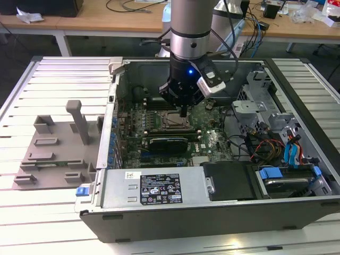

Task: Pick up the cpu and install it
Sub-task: 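Install the second cpu locking lever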

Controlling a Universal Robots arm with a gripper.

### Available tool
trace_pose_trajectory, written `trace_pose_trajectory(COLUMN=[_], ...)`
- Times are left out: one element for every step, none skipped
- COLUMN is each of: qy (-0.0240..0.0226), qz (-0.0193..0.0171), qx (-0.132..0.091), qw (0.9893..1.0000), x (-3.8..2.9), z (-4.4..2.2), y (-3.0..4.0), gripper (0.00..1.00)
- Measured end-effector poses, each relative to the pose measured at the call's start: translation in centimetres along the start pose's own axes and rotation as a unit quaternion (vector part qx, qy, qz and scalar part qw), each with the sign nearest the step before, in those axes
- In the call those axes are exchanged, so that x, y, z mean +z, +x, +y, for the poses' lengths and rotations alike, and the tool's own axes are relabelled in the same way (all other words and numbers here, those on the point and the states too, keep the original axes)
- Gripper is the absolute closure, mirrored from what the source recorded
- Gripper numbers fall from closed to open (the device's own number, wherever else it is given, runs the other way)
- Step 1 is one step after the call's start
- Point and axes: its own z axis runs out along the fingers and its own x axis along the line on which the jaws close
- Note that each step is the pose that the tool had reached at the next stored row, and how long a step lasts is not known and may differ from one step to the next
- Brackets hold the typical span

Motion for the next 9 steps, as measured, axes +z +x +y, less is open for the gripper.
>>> trace_pose_trajectory(qy=[-0.0008,-0.0054,-0.0100,-0.0180,-0.0276,-0.0312,-0.0334,-0.0356,-0.0378], qz=[-0.0001,-0.0002,-0.0003,-0.0007,-0.0010,-0.0012,-0.0012,-0.0013,-0.0014], qx=[0.000,0.000,0.000,0.001,0.001,0.001,0.001,0.001,0.001], qw=[1.0000,1.0000,0.9999,0.9998,0.9996,0.9995,0.9994,0.9994,0.9993], x=[0.06,0.12,0.15,0.25,0.34,0.41,0.47,0.56,0.69], z=[-0.69,-1.30,-1.65,-2.18,-2.41,-2.52,-2.58,-2.60,-2.58], y=[0.11,0.24,0.34,0.59,0.95,1.18,1.37,1.71,2.19], gripper=[0.89,0.89,0.89,0.89,0.89,0.89,0.89,0.89,0.89])
